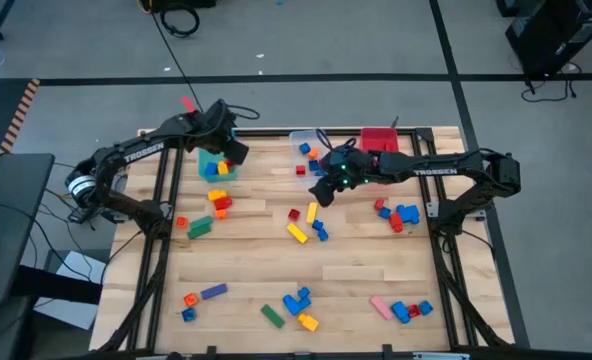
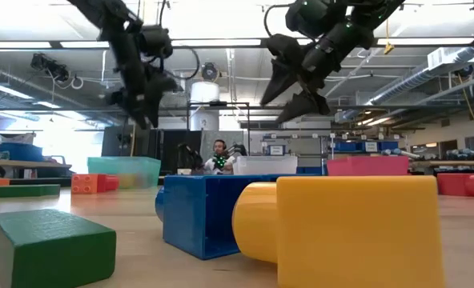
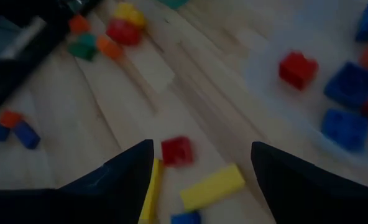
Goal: Sort blocks by size
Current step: Put the blue 1 stud game piece into the blue bin
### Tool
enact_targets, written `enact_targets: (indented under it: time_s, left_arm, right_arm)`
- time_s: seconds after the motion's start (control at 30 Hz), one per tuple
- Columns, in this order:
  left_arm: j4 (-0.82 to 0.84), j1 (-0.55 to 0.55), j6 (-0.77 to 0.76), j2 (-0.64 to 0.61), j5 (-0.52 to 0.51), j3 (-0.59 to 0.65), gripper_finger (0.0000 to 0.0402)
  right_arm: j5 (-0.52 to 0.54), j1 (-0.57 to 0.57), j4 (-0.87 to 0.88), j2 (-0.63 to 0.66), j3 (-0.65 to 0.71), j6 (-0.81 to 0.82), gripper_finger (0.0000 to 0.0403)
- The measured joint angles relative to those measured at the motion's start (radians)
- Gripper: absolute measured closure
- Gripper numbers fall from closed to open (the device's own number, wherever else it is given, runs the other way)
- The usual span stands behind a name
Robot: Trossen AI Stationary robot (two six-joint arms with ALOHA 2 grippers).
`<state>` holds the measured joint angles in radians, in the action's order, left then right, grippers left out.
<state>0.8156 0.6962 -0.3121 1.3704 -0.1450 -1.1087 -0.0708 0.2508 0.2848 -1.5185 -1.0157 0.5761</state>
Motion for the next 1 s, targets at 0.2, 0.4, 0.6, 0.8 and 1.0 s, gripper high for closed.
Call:
enact_targets:
  time_s: [0.2, 0.4, 0.6, 0.8, 1.0]
  left_arm:
    - [0.071, -0.152, -0.051, 0.000, -0.020, -0.068, 0.0226]
    - [0.073, -0.302, -0.144, 0.001, -0.023, -0.095, 0.0230]
    - [0.062, -0.452, -0.225, 0.001, -0.023, -0.095, 0.0230]
    - [-0.036, -0.632, -0.234, 0.003, -0.020, -0.095, 0.0230]
    - [-0.141, -0.837, -0.022, 0.003, -0.017, -0.095, 0.0230]
  right_arm:
    - [0.056, -0.008, 0.232, 0.013, 0.000, 0.021, 0.0129]
    - [0.262, -0.078, 0.427, 0.081, 0.001, -0.032, 0.0135]
    - [0.424, -0.186, 0.449, 0.244, 0.092, -0.015, 0.0134]
    - [0.421, -0.259, 0.453, 0.408, 0.220, 0.070, 0.0135]
    - [0.385, -0.309, 0.453, 0.493, 0.281, 0.134, 0.0135]
